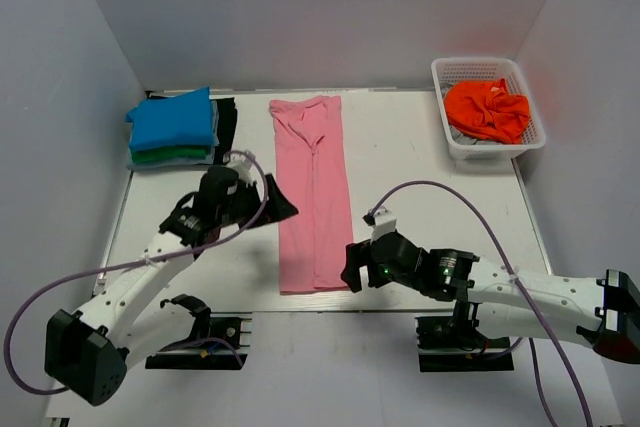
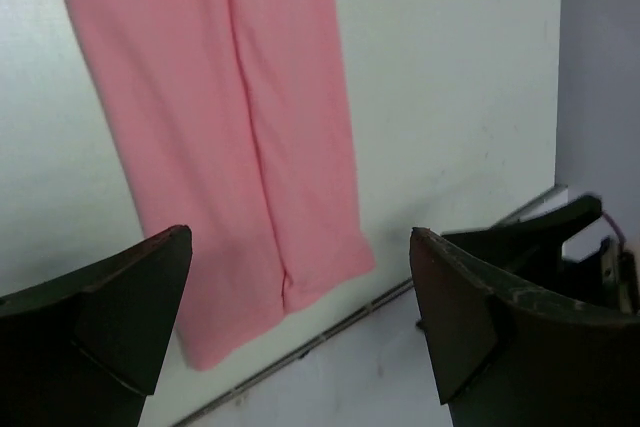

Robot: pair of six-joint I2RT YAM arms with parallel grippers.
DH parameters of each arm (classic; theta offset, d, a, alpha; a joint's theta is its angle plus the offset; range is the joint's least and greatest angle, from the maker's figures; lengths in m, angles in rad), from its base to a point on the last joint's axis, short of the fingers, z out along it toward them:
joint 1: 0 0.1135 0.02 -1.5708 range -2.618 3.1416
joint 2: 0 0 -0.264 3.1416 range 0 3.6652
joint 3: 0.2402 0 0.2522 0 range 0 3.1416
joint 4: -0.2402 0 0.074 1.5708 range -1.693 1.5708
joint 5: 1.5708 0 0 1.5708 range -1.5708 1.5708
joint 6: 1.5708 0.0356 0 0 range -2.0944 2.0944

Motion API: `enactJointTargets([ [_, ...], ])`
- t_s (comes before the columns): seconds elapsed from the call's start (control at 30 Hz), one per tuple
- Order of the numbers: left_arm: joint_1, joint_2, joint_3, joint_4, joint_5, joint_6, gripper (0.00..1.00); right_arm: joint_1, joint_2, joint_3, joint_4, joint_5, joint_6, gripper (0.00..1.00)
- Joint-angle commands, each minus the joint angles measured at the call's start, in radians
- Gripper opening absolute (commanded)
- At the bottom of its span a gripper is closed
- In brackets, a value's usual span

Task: Fold and stack the t-shirts
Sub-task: Rotate the tshirt 90 degrees, then grab the bottom of the folded rectangular tshirt with both arms

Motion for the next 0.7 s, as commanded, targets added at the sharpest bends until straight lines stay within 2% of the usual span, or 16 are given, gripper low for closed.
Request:
enactJointTargets([
  [0.0,-0.024,-0.124,-0.187,-0.118,0.098,-0.114,1.0,-0.019,0.002,-0.034,-0.064,-0.007,0.111,0.9],
  [0.07,-0.052,-0.195,-0.305,-0.118,0.131,-0.177,1.0,-0.028,0.002,-0.083,-0.02,-0.068,0.117,0.9],
  [0.13,-0.064,-0.261,-0.359,-0.143,0.133,-0.23,1.0,-0.044,0.015,-0.109,0.036,-0.123,0.13,0.9],
  [0.2,-0.075,-0.274,-0.427,-0.127,0.166,-0.25,1.0,-0.059,0.057,-0.117,0.079,-0.174,0.139,0.9],
  [0.33,-0.122,-0.235,-0.461,-0.112,0.202,-0.25,0.99,-0.081,0.151,-0.11,0.122,-0.234,0.14,0.9],
  [0.47,-0.162,-0.191,-0.49,-0.103,0.189,-0.26,0.88,-0.108,0.214,-0.106,0.154,-0.283,0.147,0.88],
  [0.5,-0.173,-0.17,-0.499,-0.103,0.177,-0.26,0.8,-0.114,0.217,-0.112,0.169,-0.292,0.15,0.88],
  [0.53,-0.173,-0.16,-0.499,-0.103,0.177,-0.26,0.77,-0.122,0.231,-0.113,0.175,-0.308,0.159,0.86],
  [0.67,-0.194,-0.134,-0.508,-0.103,0.092,-0.26,0.66,-0.148,0.271,-0.126,0.215,-0.325,0.168,0.85],
])
